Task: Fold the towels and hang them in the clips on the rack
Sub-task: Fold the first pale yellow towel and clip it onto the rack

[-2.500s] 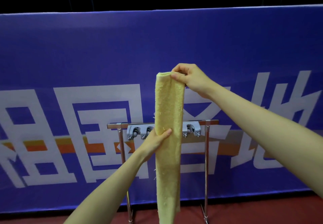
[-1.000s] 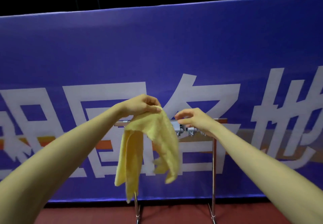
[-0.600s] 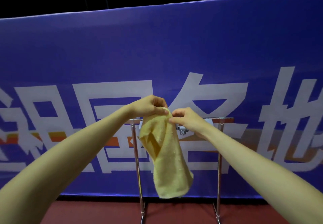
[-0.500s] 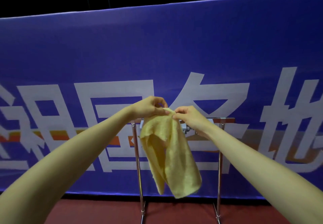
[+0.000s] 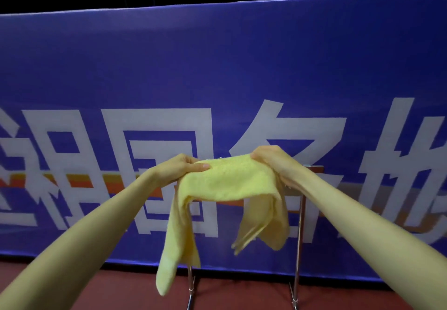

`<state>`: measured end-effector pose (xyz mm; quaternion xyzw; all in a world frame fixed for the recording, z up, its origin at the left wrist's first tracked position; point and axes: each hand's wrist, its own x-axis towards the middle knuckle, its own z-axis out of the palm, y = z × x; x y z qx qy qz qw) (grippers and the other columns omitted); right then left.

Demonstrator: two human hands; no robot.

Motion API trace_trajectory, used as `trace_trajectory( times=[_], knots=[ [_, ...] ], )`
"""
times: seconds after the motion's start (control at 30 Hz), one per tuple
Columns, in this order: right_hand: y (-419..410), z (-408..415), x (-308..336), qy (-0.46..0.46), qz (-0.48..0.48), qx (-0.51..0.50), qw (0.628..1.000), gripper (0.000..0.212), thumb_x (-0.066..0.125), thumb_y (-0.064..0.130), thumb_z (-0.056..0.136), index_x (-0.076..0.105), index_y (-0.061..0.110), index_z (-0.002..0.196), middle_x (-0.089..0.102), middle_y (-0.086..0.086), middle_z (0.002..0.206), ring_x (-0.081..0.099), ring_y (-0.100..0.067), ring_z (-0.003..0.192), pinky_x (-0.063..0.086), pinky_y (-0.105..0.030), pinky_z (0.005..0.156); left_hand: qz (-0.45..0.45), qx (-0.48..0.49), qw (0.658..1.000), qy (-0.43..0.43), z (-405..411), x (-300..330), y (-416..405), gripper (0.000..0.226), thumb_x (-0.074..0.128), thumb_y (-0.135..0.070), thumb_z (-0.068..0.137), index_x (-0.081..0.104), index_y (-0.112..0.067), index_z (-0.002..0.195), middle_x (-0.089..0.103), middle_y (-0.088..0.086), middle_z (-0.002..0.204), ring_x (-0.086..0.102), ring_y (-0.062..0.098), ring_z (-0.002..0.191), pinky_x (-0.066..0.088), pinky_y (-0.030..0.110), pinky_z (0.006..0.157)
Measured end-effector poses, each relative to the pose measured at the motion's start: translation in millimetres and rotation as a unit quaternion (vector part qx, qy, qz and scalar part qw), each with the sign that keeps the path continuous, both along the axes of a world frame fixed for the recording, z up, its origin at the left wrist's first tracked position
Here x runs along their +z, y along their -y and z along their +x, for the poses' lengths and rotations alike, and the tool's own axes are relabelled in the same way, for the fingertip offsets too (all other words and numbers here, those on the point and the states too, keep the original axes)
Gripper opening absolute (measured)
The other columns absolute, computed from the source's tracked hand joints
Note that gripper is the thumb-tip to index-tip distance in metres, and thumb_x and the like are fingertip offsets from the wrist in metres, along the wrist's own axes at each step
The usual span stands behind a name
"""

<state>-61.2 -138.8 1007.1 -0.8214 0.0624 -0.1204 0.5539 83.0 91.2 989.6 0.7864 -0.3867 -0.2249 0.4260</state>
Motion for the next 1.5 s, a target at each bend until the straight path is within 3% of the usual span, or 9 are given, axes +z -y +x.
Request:
trace_trajectory(
  times=[0.13,0.3,0.43,0.57,0.73,0.9,1.2,1.37,1.5],
  knots=[
    [7.1,6.7,-15.8,-0.099,-0.016,0.122,0.987,0.037,0.069,0.039,0.083,0.068,0.007,0.101,0.068,-0.007,0.096,0.063,-0.021,0.086,0.05,-0.029,0.073,-0.017,0.003,1.0,-0.007,-1.8,-2.5,8.4,0.072,0.071,-0.075,0.052,0.067,-0.017,0.094,0.067,0.0,0.091,0.066,0.013,0.084,0.051,0.025,0.074],
    [6.4,34.5,-38.1,-0.13,0.056,0.16,0.977,0.022,0.067,0.028,0.087,0.057,0.019,0.069,0.054,0.002,0.071,0.05,-0.013,0.072,0.04,-0.028,0.071,-0.004,0.03,0.999,-0.016,5.2,-14.4,6.2,0.052,0.064,-0.057,0.075,0.068,-0.012,0.101,0.066,0.009,0.102,0.064,0.023,0.096,0.052,0.037,0.087],
    [-5.6,61.7,-60.8,-0.121,0.116,0.137,0.976,0.024,0.06,0.017,0.091,0.058,0.017,0.067,0.056,0.003,0.062,0.051,-0.01,0.061,0.04,-0.024,0.06,0.018,0.055,0.998,-0.034,22.9,-39.4,-2.8,0.045,0.055,-0.048,0.089,0.063,-0.011,0.114,0.062,0.012,0.114,0.061,0.028,0.106,0.05,0.039,0.093],
    [-22.5,103.1,-80.2,-0.126,0.063,0.12,0.983,0.02,0.06,0.016,0.091,0.062,0.018,0.071,0.058,0.001,0.067,0.052,-0.011,0.063,0.04,-0.025,0.06,0.034,0.052,0.996,-0.058,55.8,-62.8,-19.0,0.04,0.045,-0.044,0.094,0.062,-0.017,0.118,0.062,0.002,0.113,0.059,0.02,0.108,0.047,0.031,0.095],
    [-43.1,154.8,-102.0,-0.126,0.072,0.085,0.986,0.023,0.057,0.02,0.094,0.057,0.017,0.071,0.049,0.005,0.058,0.043,-0.007,0.054,0.036,-0.02,0.052,0.013,0.057,0.996,-0.071,105.6,-89.1,-36.1,0.047,0.045,-0.04,0.097,0.062,0.002,0.11,0.065,0.018,0.105,0.062,0.03,0.104,0.046,0.039,0.1],
    [-58.7,199.7,-130.7,-0.117,0.053,0.039,0.991,0.015,0.054,0.009,0.093,0.059,0.014,0.08,0.053,0.003,0.065,0.046,-0.007,0.059,0.038,-0.02,0.058,0.014,0.069,0.994,-0.086,149.2,-120.9,-31.8,0.025,0.049,-0.032,0.098,0.062,-0.013,0.088,0.057,0.003,0.085,0.055,0.014,0.084,0.044,0.032,0.087],
    [-66.9,242.7,-177.1,-0.102,-0.042,-0.086,0.99,0.009,0.056,0.012,0.092,0.064,0.009,0.09,0.066,-0.009,0.084,0.06,-0.018,0.076,0.046,-0.028,0.066,0.041,0.134,0.98,-0.139,198.9,-173.4,-10.8,0.029,0.052,-0.034,0.096,0.054,-0.014,0.074,0.05,0.001,0.078,0.047,0.013,0.074,0.039,0.024,0.069],
    [-75.2,266.4,-189.2,-0.073,-0.094,-0.16,0.98,0.006,0.053,0.013,0.093,0.057,0.015,0.089,0.062,-0.003,0.085,0.058,-0.017,0.08,0.044,-0.026,0.064,-0.011,0.181,0.968,-0.172,215.2,-177.4,2.4,0.027,0.05,-0.03,0.097,0.064,-0.008,0.095,0.063,0.006,0.098,0.057,0.01,0.085,0.044,0.019,0.069],
    [-81.5,276.2,-191.8,-0.043,-0.118,-0.193,0.973,0.008,0.049,0.008,0.095,0.046,0.014,0.09,0.053,-0.002,0.078,0.047,-0.011,0.066,0.033,-0.016,0.051,-0.026,0.223,0.958,-0.18,226.5,-182.9,14.8,0.027,0.05,-0.032,0.096,0.063,-0.008,0.101,0.065,0.008,0.1,0.061,0.016,0.091,0.049,0.028,0.076]
  ],
)
